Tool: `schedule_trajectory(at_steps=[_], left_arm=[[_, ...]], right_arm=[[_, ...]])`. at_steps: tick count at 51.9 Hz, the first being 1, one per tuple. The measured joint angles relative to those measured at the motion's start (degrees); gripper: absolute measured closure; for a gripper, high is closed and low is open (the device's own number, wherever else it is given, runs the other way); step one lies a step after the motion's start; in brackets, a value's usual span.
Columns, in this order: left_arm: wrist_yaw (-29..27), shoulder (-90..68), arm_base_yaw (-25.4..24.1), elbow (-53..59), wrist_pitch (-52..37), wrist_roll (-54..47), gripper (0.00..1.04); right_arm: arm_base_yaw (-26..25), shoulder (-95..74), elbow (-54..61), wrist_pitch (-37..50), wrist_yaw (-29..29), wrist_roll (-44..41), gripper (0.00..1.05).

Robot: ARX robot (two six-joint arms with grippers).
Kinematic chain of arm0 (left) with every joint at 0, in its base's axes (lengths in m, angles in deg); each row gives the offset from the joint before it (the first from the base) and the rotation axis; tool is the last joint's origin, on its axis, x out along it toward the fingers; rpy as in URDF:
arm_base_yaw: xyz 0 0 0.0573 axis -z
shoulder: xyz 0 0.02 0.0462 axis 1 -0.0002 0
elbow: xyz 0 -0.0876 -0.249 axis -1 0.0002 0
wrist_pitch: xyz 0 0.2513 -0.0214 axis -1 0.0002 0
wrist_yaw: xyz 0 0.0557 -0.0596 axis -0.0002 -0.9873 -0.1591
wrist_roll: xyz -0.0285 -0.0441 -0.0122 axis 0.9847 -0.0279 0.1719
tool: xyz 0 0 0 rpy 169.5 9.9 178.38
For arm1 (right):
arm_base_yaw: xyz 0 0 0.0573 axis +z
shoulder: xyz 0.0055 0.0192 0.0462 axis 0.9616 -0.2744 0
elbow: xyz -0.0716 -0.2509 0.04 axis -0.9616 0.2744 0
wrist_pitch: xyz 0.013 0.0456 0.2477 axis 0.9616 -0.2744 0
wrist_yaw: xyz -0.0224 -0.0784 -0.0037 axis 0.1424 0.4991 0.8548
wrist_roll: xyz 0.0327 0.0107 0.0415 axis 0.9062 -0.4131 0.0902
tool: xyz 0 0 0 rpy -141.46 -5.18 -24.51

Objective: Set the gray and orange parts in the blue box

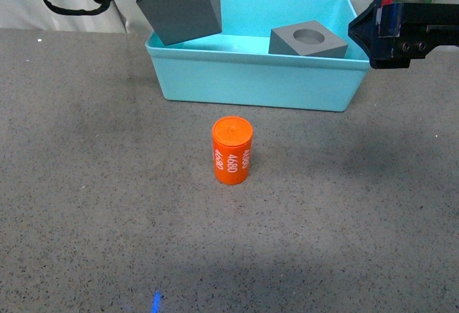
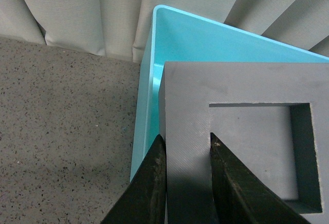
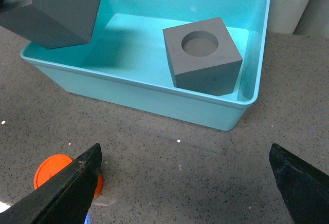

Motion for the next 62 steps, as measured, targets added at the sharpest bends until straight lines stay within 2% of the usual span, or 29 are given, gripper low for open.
schedule_trajectory(at_steps=[21, 27, 36, 44, 46, 55, 62], left_arm=[[-0.5, -0.8, 0.1, 0.3, 1.2, -1.6, 0.86], [-0.5, -0.9, 0.2, 0.4, 1.3, -1.5, 0.67], [-0.3, 0.1, 0.5, 1.4, 0.5, -1.2, 0.44], [-1.5, 3.4, 0.8, 5.0, -1.3, -0.5, 0.17], [-3.3, 5.8, 1.0, 7.5, -3.2, -0.5, 0.06], [-8.8, 17.4, 1.9, 19.2, -8.5, -2.0, 0.07], [-14.1, 27.9, 2.8, 33.2, -15.4, -4.8, 0.07]], right_arm=[[0.0, 0.0, 0.0, 0.0, 0.0, 0.0, 0.10], [0.0, 0.0, 0.0, 0.0, 0.0, 0.0, 0.10], [0.0, 0.0, 0.0, 0.0, 0.0, 0.0, 0.10], [0.0, 0.0, 0.0, 0.0, 0.0, 0.0, 0.10], [0.0, 0.0, 0.0, 0.0, 0.0, 0.0, 0.10], [0.0, 0.0, 0.0, 0.0, 0.0, 0.0, 0.10], [0.0, 0.0, 0.0, 0.0, 0.0, 0.0, 0.10]])
